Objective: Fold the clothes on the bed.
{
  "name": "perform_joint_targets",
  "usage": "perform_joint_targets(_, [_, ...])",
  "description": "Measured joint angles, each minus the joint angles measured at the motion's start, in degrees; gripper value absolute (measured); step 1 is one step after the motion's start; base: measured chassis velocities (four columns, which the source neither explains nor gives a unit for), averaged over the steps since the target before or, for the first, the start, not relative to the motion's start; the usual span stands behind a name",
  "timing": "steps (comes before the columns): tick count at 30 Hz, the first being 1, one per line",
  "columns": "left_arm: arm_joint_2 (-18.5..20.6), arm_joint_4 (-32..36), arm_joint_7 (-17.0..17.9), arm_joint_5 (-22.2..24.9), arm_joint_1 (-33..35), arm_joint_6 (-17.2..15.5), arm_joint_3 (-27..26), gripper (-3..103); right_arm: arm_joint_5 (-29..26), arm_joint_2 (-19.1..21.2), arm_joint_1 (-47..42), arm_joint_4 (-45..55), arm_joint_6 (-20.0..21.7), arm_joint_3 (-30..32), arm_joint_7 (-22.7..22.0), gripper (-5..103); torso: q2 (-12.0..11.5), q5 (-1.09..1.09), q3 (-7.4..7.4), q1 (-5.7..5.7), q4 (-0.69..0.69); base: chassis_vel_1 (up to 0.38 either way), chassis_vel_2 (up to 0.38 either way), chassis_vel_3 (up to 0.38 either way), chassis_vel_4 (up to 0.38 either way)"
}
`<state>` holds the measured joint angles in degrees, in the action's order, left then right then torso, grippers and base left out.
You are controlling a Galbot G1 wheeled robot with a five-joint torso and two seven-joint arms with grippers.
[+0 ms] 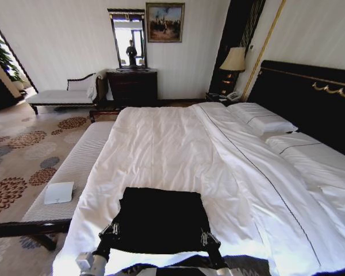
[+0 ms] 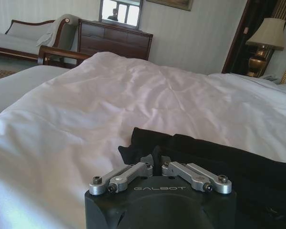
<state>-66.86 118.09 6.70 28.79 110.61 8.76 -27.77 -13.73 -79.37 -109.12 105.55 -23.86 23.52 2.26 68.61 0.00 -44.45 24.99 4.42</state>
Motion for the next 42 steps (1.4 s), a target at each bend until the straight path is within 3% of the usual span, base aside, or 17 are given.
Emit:
perform_joint_targets(15, [0.23,2.65,-1.62,1.08,5.76,2.47,-3.90,3,-0.08,0.24,-3.61,2.34,-1.38,1.43,0.19,1,0.00,0.00,0.00,0.00,0.00,0.000,0.000,0.000,0.000])
perform_joint_targets(28, [0.03,0.92,-1.73,-0.15,6.87,2.93,-2.39,1,0.82,-0.02,-4.03,1.20,-2.25,1.28,1.45,-1,0.00,0.00,0.00,0.00,0.00,0.000,0.000,0.000,0.000])
perform_joint_targets(29, [0.13,0.37,-1.61,-0.07,6.70,2.79,-2.80,6,0.89,0.09,-4.44,1.10,-2.72,1.35,1.76,-1,0.00,-0.01,0.00,0.00,0.00,0.000,0.000,0.000,0.000])
perform_joint_targets(31, [0.67,0.08,-1.54,0.26,6.80,2.65,-4.15,11,0.91,0.26,-5.78,0.96,-4.58,1.49,2.34,10,0.00,0.00,0.00,0.00,0.00,0.000,0.000,0.000,0.000])
perform_joint_targets(32, [0.67,0.08,-1.54,0.26,6.80,2.65,-4.15,11,0.91,0.26,-5.78,0.96,-4.58,1.49,2.34,10,0.00,0.00,0.00,0.00,0.00,0.000,0.000,0.000,0.000])
perform_joint_targets(36, [1.57,0.86,-1.73,1.30,8.35,2.65,-6.46,33,0.24,0.47,-9.37,0.86,-7.94,2.75,3.26,31,0.00,0.00,0.00,-0.01,0.00,0.000,0.000,0.000,0.000])
perform_joint_targets(38, [1.67,1.05,-1.77,1.61,8.69,2.72,-6.94,38,-0.10,0.62,-10.08,0.84,-8.66,3.32,3.31,31,0.00,-0.01,0.00,0.00,0.00,0.000,0.000,0.000,0.000])
perform_joint_targets(39, [1.81,1.31,-1.84,2.01,9.02,2.76,-7.47,38,-0.61,0.79,-10.64,0.85,-9.23,3.94,3.34,37,0.00,-0.01,0.00,-0.01,0.00,0.000,0.000,0.000,0.000])
perform_joint_targets(41, [2.05,1.89,-1.94,3.42,8.96,2.68,-8.77,48,-2.68,1.38,-10.99,1.23,-9.51,5.36,3.37,48,0.00,0.00,0.00,-0.01,0.00,0.000,0.000,0.000,0.000])
perform_joint_targets(42, [2.05,1.89,-1.94,3.42,8.96,2.68,-8.77,48,-2.68,1.38,-10.99,1.23,-9.51,5.36,3.37,48,0.00,0.00,0.00,-0.01,0.00,0.000,0.000,0.000,0.000])
